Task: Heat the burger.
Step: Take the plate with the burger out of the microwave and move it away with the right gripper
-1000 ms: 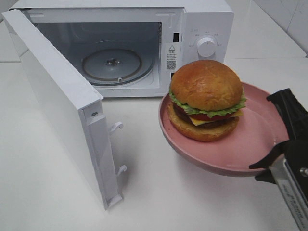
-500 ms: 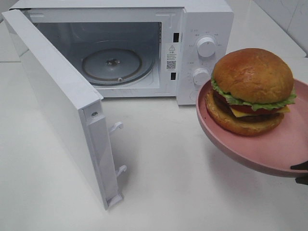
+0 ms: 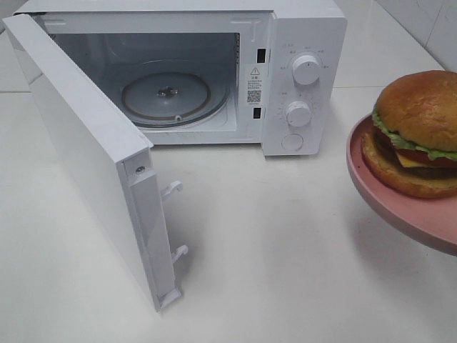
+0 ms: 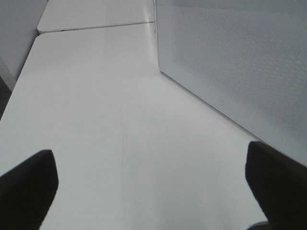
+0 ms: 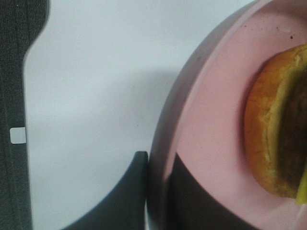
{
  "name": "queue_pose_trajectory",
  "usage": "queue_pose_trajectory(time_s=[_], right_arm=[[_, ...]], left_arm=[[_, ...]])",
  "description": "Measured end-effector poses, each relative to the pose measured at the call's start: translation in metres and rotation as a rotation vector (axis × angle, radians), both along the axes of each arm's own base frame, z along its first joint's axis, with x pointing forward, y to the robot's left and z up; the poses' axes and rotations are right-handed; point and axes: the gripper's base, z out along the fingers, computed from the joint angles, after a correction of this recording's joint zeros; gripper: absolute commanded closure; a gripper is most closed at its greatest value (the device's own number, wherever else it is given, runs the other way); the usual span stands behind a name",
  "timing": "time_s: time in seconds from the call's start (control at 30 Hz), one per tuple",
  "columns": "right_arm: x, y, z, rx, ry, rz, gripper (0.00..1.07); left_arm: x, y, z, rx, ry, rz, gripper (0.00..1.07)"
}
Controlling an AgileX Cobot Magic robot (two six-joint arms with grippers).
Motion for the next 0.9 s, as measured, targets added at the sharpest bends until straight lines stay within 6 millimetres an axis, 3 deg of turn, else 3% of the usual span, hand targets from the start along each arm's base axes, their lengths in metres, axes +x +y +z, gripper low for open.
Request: queue_pose_trajectory(time_s=[0.43, 0.9], right_arm=[[0.003, -0.013, 0.001, -0.010, -0.027, -0.244, 1.07], [0.008, -0.023, 0.005, 0.104, -0.097, -0.575, 1.07]], left_arm=[[0.000, 0.000, 0.000, 0.000, 0.000, 0.000, 0.06], [0.000, 0.000, 0.000, 0.000, 0.000, 0.000, 0.06]])
